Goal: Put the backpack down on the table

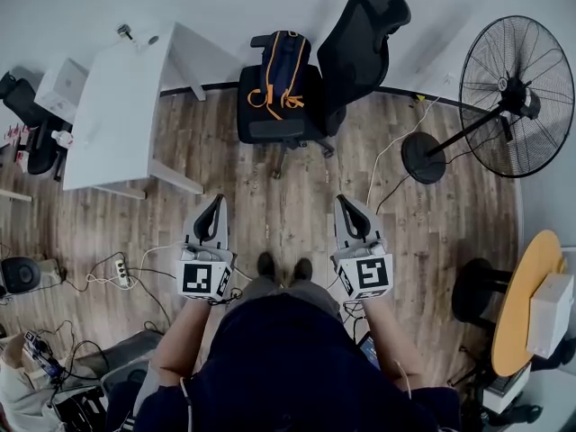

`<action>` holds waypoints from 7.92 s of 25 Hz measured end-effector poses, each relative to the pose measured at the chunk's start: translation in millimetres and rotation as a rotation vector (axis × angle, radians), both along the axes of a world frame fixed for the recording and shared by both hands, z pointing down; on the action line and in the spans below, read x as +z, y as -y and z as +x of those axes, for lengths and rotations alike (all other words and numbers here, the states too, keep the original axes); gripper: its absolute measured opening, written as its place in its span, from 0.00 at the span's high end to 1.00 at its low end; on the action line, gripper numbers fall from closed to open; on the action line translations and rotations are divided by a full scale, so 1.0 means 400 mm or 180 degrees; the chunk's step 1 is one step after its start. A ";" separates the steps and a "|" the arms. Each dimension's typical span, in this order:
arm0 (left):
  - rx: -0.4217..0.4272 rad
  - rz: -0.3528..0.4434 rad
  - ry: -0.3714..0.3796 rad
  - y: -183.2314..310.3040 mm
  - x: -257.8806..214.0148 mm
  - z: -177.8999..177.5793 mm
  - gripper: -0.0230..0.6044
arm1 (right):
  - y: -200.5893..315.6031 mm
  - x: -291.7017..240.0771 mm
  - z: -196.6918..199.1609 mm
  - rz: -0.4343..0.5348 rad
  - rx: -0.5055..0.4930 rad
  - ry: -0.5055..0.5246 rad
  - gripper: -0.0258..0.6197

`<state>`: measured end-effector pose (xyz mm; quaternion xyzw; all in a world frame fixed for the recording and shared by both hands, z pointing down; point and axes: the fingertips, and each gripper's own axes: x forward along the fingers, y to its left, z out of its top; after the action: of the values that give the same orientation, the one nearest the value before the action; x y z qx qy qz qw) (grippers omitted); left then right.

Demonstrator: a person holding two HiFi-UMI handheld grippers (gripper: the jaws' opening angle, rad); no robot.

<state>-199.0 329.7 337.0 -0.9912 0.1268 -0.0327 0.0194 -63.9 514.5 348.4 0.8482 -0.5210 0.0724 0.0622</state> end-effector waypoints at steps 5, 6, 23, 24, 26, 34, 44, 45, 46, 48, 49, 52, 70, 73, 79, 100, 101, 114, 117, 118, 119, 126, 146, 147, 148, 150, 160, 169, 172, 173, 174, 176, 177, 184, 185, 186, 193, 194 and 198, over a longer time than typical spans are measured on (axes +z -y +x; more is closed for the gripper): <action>0.0052 -0.0027 0.0056 -0.009 0.017 0.014 0.96 | -0.002 0.002 0.008 0.0029 -0.0005 0.0033 0.96; 0.0067 -0.0025 0.0071 -0.011 0.020 0.018 0.96 | -0.002 0.003 0.008 0.0026 -0.0011 0.0031 0.95; 0.0205 -0.0028 0.0007 -0.020 -0.006 0.071 0.59 | -0.021 0.017 0.041 -0.0033 -0.0023 0.0075 0.96; 0.0221 -0.0029 0.0002 -0.022 -0.008 0.076 0.56 | -0.024 0.018 0.045 -0.0032 -0.0015 0.0085 0.96; 0.0242 -0.0038 0.0006 -0.025 -0.009 0.086 0.50 | -0.032 0.022 0.051 -0.0024 -0.0006 0.0112 0.96; 0.0113 -0.0077 -0.0065 -0.017 -0.015 0.107 0.32 | -0.052 0.033 0.065 -0.0033 -0.0079 0.0114 0.96; -0.0030 0.0028 -0.0117 -0.020 -0.031 0.164 0.31 | -0.092 0.045 0.102 -0.0001 -0.0235 0.0133 0.96; -0.0035 0.0040 -0.0118 -0.021 -0.032 0.173 0.31 | -0.094 0.044 0.108 0.0002 -0.0263 0.0122 0.96; -0.0036 0.0051 -0.0119 -0.019 -0.034 0.183 0.31 | -0.094 0.043 0.113 0.0006 -0.0286 0.0115 0.96; -0.0030 0.0060 -0.0118 -0.012 -0.035 0.206 0.31 | -0.092 0.044 0.126 0.0001 -0.0316 0.0106 0.96; -0.0023 0.0057 -0.0113 -0.006 -0.032 0.218 0.31 | -0.089 0.046 0.132 -0.0004 -0.0329 0.0100 0.96; 0.0009 0.0052 -0.0093 0.017 -0.022 0.260 0.31 | -0.078 0.054 0.154 -0.0011 -0.0346 0.0098 0.96; 0.0597 0.0042 -0.0124 0.541 0.069 0.812 0.31 | 0.435 0.117 0.518 -0.0128 0.0074 0.0146 0.96; 0.0675 -0.0022 -0.0057 0.624 0.108 0.930 0.31 | 0.524 0.130 0.604 -0.0123 0.0120 0.0126 0.96; 0.0741 -0.0299 0.0174 0.727 0.281 1.133 0.31 | 0.653 0.168 0.722 -0.0204 0.0032 0.0127 0.96; 0.0708 -0.0733 0.1025 0.893 0.877 1.554 0.37 | 0.835 0.388 0.983 -0.0234 -0.0226 0.0479 0.96; 0.0714 -0.0741 0.1060 0.898 0.903 1.567 0.38 | 0.839 0.398 0.988 -0.0241 -0.0227 0.0497 0.96; 0.0887 -0.1006 0.1460 0.935 1.185 1.677 0.43 | 0.846 0.549 1.021 -0.0326 -0.0228 0.0743 0.96; 0.0848 -0.1016 0.1543 0.954 1.232 1.689 0.44 | 0.844 0.575 1.017 -0.0341 -0.0210 0.0818 0.96; 0.0835 -0.1014 0.1564 0.960 1.243 1.693 0.44 | 0.845 0.582 1.018 -0.0345 -0.0206 0.0836 0.96; 0.0825 -0.1018 0.1579 0.964 1.252 1.697 0.45 | 0.845 0.588 1.018 -0.0350 -0.0204 0.0851 0.96; 0.0783 -0.1146 0.1665 0.963 1.299 1.708 0.48 | 0.844 0.612 1.026 -0.0356 -0.0200 0.0897 0.96; 0.0932 -0.1137 0.1745 0.950 1.363 1.740 0.89 | 0.815 0.673 1.010 -0.0422 -0.0195 0.1048 0.96; 0.0946 -0.1122 0.1736 0.947 1.361 1.739 0.91 | 0.813 0.673 1.008 -0.0425 -0.0198 0.1057 0.96; 0.0965 -0.1097 0.1722 0.943 1.358 1.739 0.93 | 0.811 0.675 1.006 -0.0435 -0.0201 0.1066 0.96; 0.0992 -0.1063 0.1689 0.937 1.351 1.742 0.94 | 0.807 0.679 1.007 -0.0454 -0.0202 0.1077 0.96; 0.1083 -0.1164 0.1312 0.921 1.235 1.717 0.95 | 0.787 0.677 1.007 -0.0460 -0.0198 0.1115 0.96; 0.1161 -0.1262 0.0871 0.896 1.016 1.670 0.96 | 0.777 0.620 0.997 -0.0478 -0.0332 0.1000 0.96; 0.1153 -0.1365 0.0721 0.881 0.937 1.650 0.96 | 0.780 0.581 0.996 -0.0427 -0.0344 0.0985 0.96; 0.1153 -0.1381 0.0680 0.876 0.913 1.643 0.96 | 0.779 0.570 0.995 -0.0417 -0.0349 0.0981 0.96; 0.1148 -0.1400 0.0641 0.871 0.891 1.634 0.96 | 0.777 0.561 0.994 -0.0408 -0.0351 0.0981 0.96; 0.1121 -0.1467 0.0554 0.868 0.855 1.619 0.96 | 0.771 0.550 0.993 -0.0430 -0.0371 0.0966 0.96; 0.1106 -0.1512 0.0507 0.868 0.837 1.613 0.96 | 0.768 0.544 0.993 -0.0436 -0.0377 0.0955 0.96; 0.1127 -0.1523 0.0299 0.840 0.707 1.578 0.96 | 0.751 0.495 0.987 -0.0415 -0.0392 0.0894 0.96; 0.1127 -0.1509 0.0285 0.837 0.691 1.572 0.96 | 0.750 0.488 0.986 -0.0411 -0.0398 0.0889 0.96; 0.1125 -0.1488 0.0274 0.835 0.674 1.566 0.96 | 0.749 0.481 0.986 -0.0396 -0.0401 0.0884 0.96; 0.1047 -0.1350 0.0229 0.826 0.577 1.515 0.96 | 0.749 0.431 0.984 -0.0355 -0.0438 0.0764 0.96; 0.1034 -0.1337 0.0232 0.824 0.566 1.505 0.96 | 0.750 0.420 0.984 -0.0336 -0.0440 0.0735 0.96; 0.0981 -0.1273 0.0277 0.810 0.541 1.463 0.96 | 0.752 0.387 0.980 -0.0284 -0.0455 0.0616 0.96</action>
<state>386.3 5.8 553.3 -0.9806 -0.0357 -0.0963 -0.1668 328.3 213.8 503.0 0.7943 -0.5800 0.1725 0.0543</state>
